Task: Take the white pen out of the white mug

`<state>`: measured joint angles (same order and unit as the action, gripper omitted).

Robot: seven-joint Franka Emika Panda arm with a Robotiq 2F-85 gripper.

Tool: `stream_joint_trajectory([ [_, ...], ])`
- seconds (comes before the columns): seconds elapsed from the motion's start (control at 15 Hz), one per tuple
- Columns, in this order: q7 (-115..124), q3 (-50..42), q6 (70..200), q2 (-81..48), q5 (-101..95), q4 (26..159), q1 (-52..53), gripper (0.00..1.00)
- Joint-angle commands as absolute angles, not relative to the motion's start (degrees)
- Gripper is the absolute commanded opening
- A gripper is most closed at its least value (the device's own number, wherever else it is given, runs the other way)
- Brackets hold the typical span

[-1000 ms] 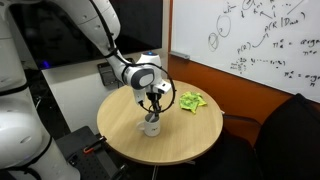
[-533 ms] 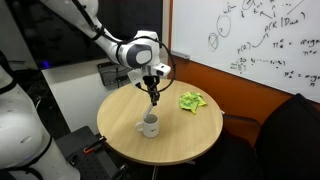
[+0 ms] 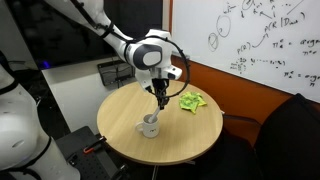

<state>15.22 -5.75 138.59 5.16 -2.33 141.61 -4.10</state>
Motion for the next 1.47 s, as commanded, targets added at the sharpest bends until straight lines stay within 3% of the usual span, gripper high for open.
stream_joint_trajectory([
  [0.0,7.55,-6.45,134.71,-1.44,-1.01,136.53,-5.36,0.06],
  [1.0,9.84,-9.44,135.72,-24.67,-12.75,121.94,-3.65,0.06],
  [1.07,10.11,-9.51,135.95,-25.16,-12.78,121.79,-3.36,0.16],
  [1.13,11.34,-9.96,136.62,-25.55,-13.27,121.71,-2.76,0.47],
  [1.27,12.04,-10.19,137.25,-25.58,-13.75,121.74,-2.16,0.55],
  [1.4,12.81,-10.09,137.91,-24.49,-13.91,122.21,-1.98,0.71],
])
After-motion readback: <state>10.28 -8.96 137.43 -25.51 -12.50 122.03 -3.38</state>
